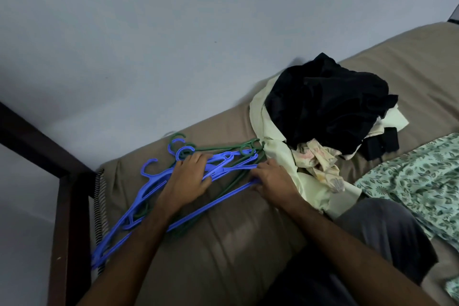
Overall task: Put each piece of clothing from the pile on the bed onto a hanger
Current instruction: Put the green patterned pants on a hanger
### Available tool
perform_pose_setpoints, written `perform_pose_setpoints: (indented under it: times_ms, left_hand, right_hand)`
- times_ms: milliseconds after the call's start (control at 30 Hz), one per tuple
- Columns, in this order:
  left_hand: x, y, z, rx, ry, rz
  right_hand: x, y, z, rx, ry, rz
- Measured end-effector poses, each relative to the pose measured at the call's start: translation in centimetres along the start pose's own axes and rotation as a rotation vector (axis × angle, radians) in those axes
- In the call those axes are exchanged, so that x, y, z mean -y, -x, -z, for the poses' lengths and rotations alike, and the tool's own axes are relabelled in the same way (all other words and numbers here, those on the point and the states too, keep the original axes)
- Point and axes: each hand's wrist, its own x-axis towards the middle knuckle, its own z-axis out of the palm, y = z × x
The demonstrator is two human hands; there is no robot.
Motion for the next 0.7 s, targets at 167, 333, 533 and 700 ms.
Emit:
perform_pose_setpoints:
  times_ms: [167, 333, 533, 700]
  left_hand:
    - [-1.8, -2.8, 7.3, -0.212, 0.159, -0.185]
    - [-8.9, -7.3, 19.3, -0.429, 1.088, -0.188]
    - [-19.1, -13.0, 21.4, -0.471, 1.877, -0.035]
    - [-29.3, -15.4, 17.5, -0.25, 2.258, 0.068]
  right_hand:
    - [-0.2, -0.4, 2.0, 0.089, -0.44, -0.001]
    - [0.3, 0.5, 9.5, -0.049, -1.092, -0.196]
    - [-3.8, 4.4, 19.6, -0.395, -1.411, -0.325]
    - [-10.8, 12.5, 26.4, -0.919, -1.32, -0.439]
